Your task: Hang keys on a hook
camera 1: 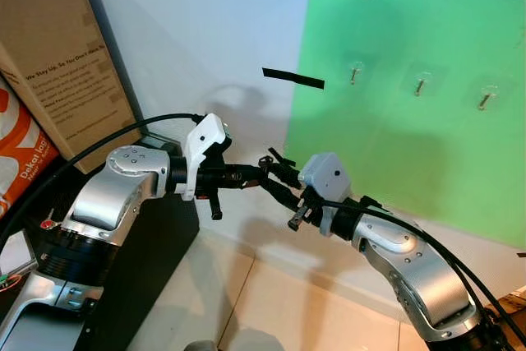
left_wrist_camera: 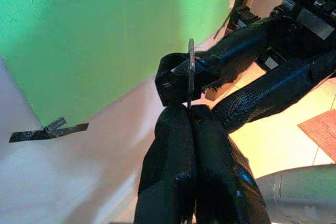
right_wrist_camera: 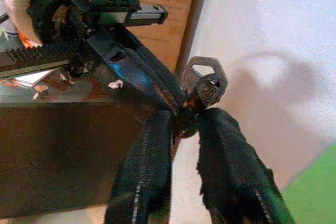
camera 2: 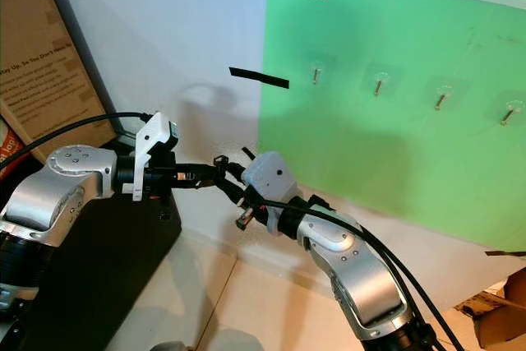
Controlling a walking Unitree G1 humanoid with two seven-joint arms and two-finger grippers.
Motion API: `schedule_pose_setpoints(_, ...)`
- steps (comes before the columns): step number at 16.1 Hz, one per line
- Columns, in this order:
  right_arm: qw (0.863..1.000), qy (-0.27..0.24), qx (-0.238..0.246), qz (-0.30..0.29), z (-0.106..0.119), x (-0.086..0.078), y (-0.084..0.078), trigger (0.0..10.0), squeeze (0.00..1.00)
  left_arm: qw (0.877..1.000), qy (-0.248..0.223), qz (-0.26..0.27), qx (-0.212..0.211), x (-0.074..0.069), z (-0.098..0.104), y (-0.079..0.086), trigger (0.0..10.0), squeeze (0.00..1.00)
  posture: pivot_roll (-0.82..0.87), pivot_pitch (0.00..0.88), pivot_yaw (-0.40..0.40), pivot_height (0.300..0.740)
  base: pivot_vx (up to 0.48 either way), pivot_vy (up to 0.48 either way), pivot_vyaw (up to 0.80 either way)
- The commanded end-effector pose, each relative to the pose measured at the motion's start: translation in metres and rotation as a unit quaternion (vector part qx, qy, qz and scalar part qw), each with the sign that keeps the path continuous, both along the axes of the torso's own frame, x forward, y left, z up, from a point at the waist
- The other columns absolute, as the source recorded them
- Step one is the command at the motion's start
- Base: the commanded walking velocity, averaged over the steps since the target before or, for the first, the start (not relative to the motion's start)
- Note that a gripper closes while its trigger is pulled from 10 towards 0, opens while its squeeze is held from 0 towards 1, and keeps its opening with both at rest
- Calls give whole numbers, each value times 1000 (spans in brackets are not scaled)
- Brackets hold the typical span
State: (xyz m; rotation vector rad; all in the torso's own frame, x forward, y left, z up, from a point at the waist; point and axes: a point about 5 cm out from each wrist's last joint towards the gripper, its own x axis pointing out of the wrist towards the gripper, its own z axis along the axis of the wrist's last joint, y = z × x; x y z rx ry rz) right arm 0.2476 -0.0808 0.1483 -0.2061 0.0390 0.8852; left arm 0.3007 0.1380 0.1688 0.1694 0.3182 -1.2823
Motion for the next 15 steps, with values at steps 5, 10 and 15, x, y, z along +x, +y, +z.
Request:
schedule_pose_setpoints(5,999,-17,-7,-39,6,11,-23,2118,0,1000,7,-27,0,-6,-2,-3,0,0,-14,0,-36,740,0,0,0)
schedule_pose_setpoints(10,999,-24,-4,-30,8,9,-30,2784,0,1000,4,-22,1,-4,-2,-2,0,0,-16,0,-34,740,0,0,0)
schedule_pose_setpoints(15,978,40,-73,-189,-21,20,-66,10000,0,977,-58,81,189,17,-35,17,0,0,-21,0,-33,740,0,0,0)
